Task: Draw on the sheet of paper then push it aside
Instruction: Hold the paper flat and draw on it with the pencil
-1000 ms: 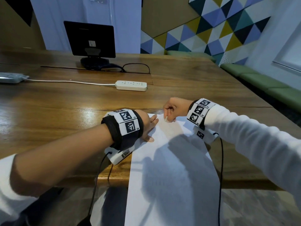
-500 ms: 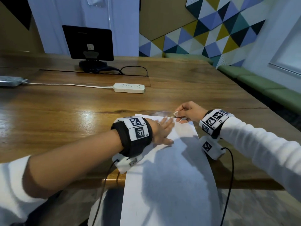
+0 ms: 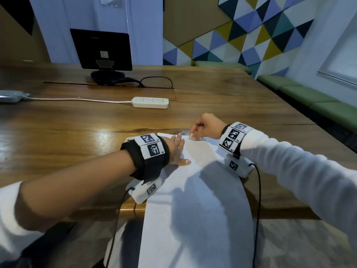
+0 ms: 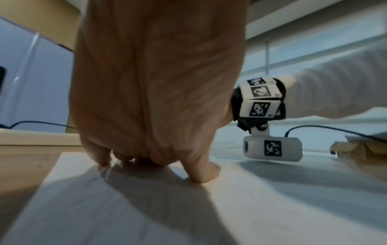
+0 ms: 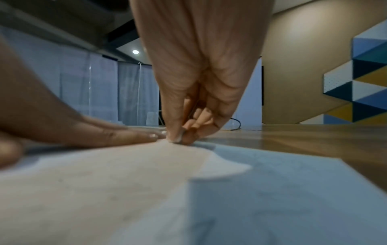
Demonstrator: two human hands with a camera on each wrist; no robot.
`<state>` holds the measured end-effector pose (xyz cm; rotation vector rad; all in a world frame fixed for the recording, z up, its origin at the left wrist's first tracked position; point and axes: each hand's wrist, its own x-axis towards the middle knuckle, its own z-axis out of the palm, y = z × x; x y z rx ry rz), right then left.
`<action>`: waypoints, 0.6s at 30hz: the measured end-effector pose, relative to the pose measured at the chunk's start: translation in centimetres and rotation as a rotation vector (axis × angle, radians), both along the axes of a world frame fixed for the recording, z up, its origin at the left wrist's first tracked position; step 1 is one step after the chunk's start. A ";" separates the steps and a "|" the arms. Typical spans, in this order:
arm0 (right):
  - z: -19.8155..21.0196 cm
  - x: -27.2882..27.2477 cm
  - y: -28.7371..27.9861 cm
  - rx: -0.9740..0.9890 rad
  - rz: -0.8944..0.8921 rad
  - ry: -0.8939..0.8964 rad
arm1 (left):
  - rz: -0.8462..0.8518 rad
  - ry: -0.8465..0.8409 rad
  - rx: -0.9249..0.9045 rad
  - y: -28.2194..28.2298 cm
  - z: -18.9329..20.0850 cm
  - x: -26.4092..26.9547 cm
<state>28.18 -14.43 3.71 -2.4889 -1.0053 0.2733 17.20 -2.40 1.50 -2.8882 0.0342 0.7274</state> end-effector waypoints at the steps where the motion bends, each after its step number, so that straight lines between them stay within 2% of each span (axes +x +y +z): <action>1: 0.0 -0.1 0.5 -0.022 0.019 -0.030 | 0.002 0.003 0.003 0.1 -0.1 0.1; 6: 0.9 0.5 0.6 -0.151 0.153 0.045 | 0.002 -0.007 0.042 0.0 -0.3 0.3; 10: 0.5 0.7 1.2 -0.118 0.121 -0.037 | -0.017 -0.027 0.097 -0.4 0.0 0.4; 14: 0.5 1.1 0.9 -0.150 0.169 0.019 | -0.020 -0.007 0.113 -0.4 0.2 0.1; 18: 0.1 1.1 1.3 -0.109 0.129 -0.025 | -0.045 -0.017 0.124 -0.5 0.4 -0.2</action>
